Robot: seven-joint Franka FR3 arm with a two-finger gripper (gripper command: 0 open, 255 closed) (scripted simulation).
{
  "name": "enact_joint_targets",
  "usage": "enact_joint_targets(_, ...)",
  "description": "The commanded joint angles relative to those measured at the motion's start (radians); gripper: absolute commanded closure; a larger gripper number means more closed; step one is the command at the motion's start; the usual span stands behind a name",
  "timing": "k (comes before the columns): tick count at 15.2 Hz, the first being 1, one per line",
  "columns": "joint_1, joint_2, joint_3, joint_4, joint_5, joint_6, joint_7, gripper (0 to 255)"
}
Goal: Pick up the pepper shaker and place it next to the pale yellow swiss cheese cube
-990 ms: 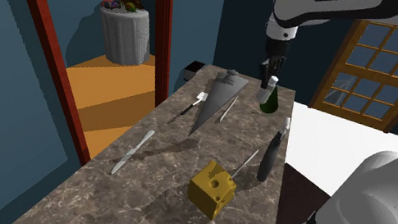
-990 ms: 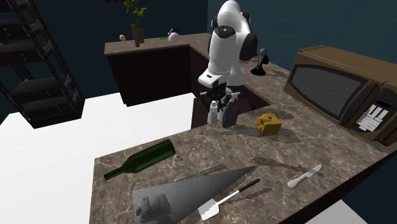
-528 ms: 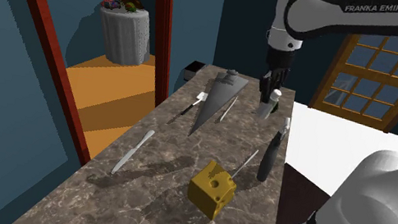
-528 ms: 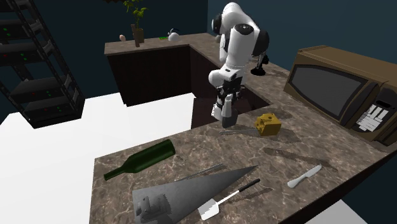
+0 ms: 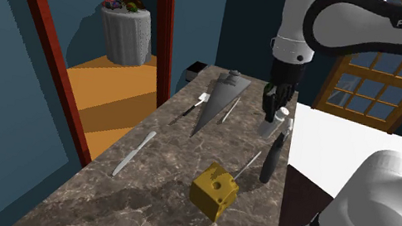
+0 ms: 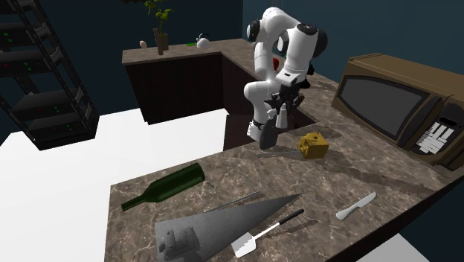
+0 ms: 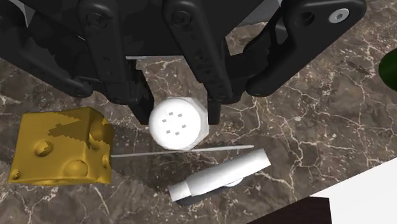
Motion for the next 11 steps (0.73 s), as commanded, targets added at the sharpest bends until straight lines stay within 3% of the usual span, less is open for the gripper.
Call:
enact_joint_targets(1, 0.022, -0.041, 0.040, -0.021, 0.035, -0.020, 0.045, 255)
enact_joint_targets(11, 0.140, -0.173, 0.247, -0.052, 0.233, -0.107, 0.272, 255)
